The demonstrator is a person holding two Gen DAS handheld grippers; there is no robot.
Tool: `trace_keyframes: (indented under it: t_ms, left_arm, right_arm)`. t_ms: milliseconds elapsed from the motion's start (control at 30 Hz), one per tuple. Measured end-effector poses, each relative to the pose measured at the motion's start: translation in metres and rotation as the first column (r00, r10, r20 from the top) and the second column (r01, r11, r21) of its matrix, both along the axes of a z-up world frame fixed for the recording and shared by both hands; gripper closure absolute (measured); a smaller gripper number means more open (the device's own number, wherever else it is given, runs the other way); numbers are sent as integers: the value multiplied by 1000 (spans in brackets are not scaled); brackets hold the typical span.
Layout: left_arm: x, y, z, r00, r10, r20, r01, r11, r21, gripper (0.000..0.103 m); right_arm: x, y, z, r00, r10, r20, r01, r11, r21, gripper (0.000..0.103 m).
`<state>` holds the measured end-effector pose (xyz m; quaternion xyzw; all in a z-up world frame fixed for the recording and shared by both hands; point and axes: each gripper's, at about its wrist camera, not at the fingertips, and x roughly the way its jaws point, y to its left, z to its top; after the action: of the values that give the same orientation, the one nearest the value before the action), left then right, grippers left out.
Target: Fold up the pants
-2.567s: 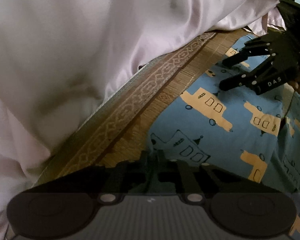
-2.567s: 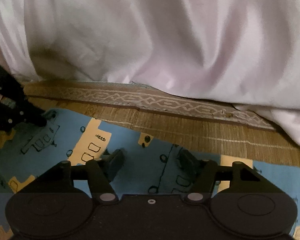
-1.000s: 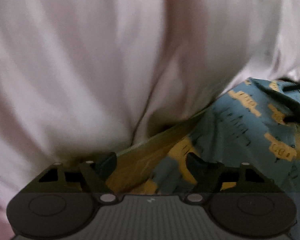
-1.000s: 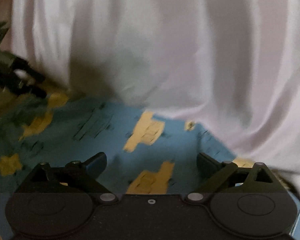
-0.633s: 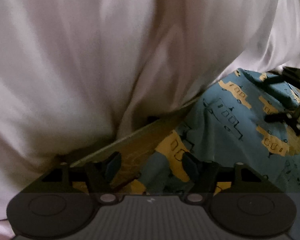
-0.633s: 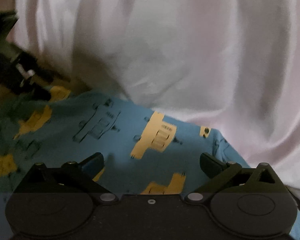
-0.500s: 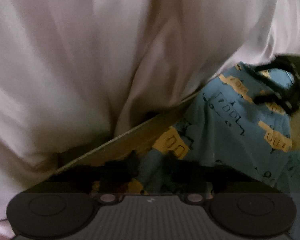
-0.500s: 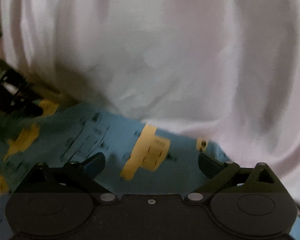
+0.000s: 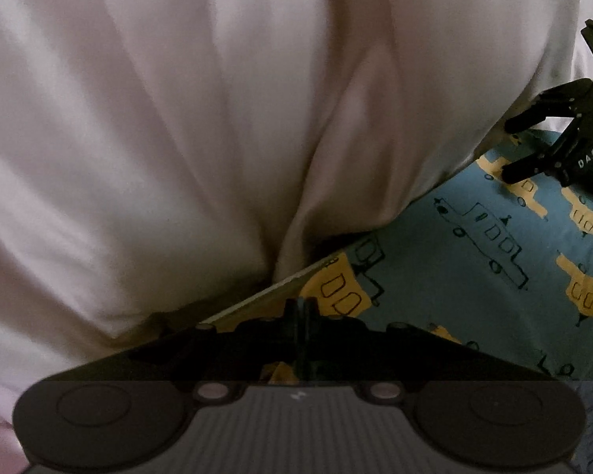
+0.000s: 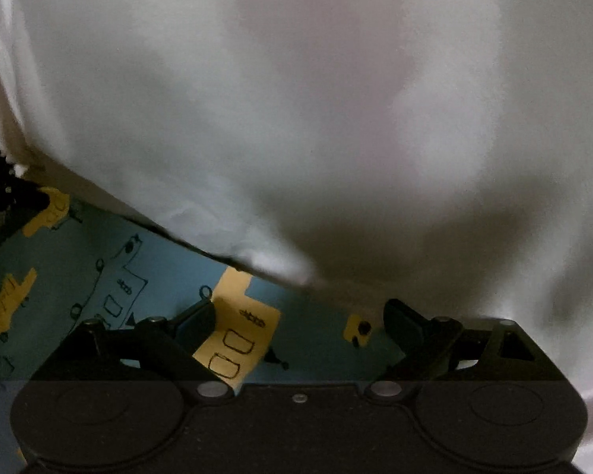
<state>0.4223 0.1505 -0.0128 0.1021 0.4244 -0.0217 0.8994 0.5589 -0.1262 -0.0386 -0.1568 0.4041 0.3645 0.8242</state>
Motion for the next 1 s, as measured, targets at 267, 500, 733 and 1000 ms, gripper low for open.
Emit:
trace_keyframes:
  t_ms: [267,500,733,1000]
  left_arm:
    - [-8,-8,9,1000,9,4,-9,999,32,100]
    - [-10,-15,16,999,30,18,-31,998,59,100]
    - [-27,-24,31,997,16,72,-21,997,80,100]
    - [-58,-16,55,987,12,161,-16,1000,20,100]
  right_arm:
    - [-10,-4,-5,998,-66,5,65,994,92,38]
    - [-23,-10,-2,995,-87,56,82,993,84,82]
    - [-56,-7,4,986,-34,165,26,999,45,100]
    - [-106,-38,52,939,2,344,-28,997,70,100]
